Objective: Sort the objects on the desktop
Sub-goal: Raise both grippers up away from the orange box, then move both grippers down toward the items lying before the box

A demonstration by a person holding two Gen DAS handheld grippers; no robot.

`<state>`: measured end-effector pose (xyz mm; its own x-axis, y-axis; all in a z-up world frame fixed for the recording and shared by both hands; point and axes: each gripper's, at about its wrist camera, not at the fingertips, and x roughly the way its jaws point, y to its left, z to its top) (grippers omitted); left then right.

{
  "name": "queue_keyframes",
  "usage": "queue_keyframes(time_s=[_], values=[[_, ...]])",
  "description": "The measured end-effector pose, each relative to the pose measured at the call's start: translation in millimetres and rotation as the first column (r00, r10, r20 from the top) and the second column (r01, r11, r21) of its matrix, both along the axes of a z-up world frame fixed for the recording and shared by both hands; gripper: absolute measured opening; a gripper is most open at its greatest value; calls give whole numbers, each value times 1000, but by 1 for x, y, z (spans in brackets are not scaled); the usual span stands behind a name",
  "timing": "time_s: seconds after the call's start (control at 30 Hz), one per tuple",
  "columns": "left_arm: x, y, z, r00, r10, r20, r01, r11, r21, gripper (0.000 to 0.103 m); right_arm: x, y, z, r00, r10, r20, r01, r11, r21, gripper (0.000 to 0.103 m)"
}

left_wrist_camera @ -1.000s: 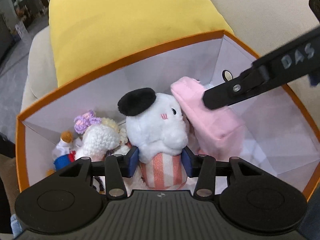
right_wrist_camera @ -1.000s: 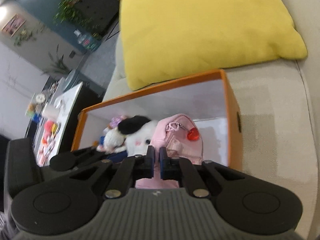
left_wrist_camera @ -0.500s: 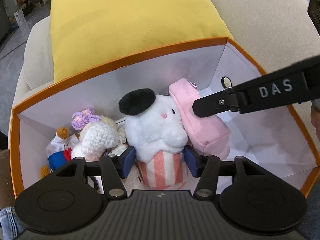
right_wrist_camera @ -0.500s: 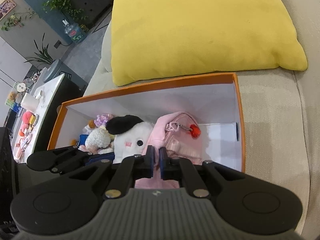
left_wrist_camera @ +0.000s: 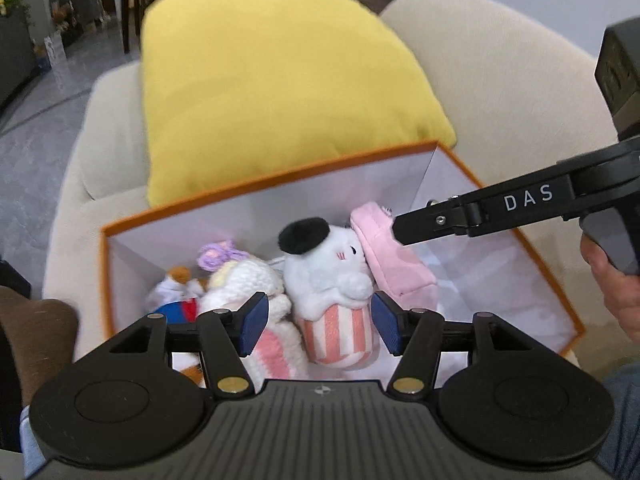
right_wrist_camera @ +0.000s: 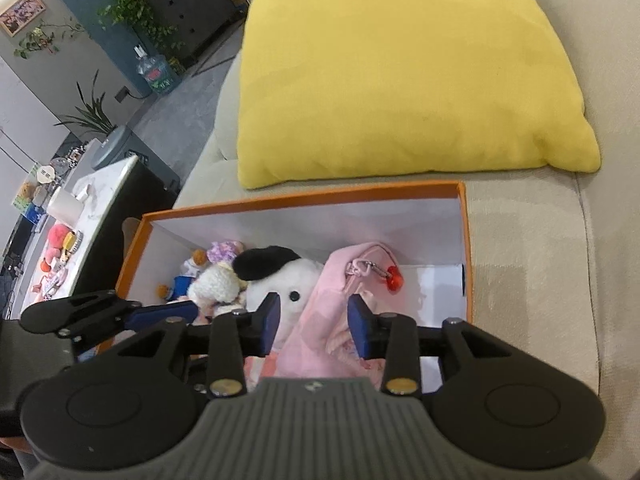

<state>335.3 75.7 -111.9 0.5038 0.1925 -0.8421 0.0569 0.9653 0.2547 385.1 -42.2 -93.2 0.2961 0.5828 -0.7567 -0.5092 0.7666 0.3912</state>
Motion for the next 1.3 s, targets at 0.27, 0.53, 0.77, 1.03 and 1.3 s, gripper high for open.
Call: queue_keyframes(time_s=[0.27, 0.53, 0.77, 1.03, 1.3], values=[[-72, -8, 56, 998, 14, 56, -15, 1000, 12, 67, -88, -44, 43, 985, 23, 173, -35, 997, 68, 40], [-161, -8, 45, 983, 133, -127, -137, 990, -22, 67, -192, -80, 26, 977, 32, 212, -28, 999, -22, 41], [-218, -1, -1, 869, 281, -407, -342, 936, -84, 67, -253, -83, -23, 987, 75, 142, -58, 991, -122, 41], [-238, 10, -36, 732, 374, -570, -491, 869, -61, 67, -283, -86, -46, 988, 78, 134, -57, 986, -156, 41], [-233, 26, -65, 609, 414, -676, -603, 796, -55, 70, -299, -91, -47, 975, 105, 198, -68, 980, -185, 41]])
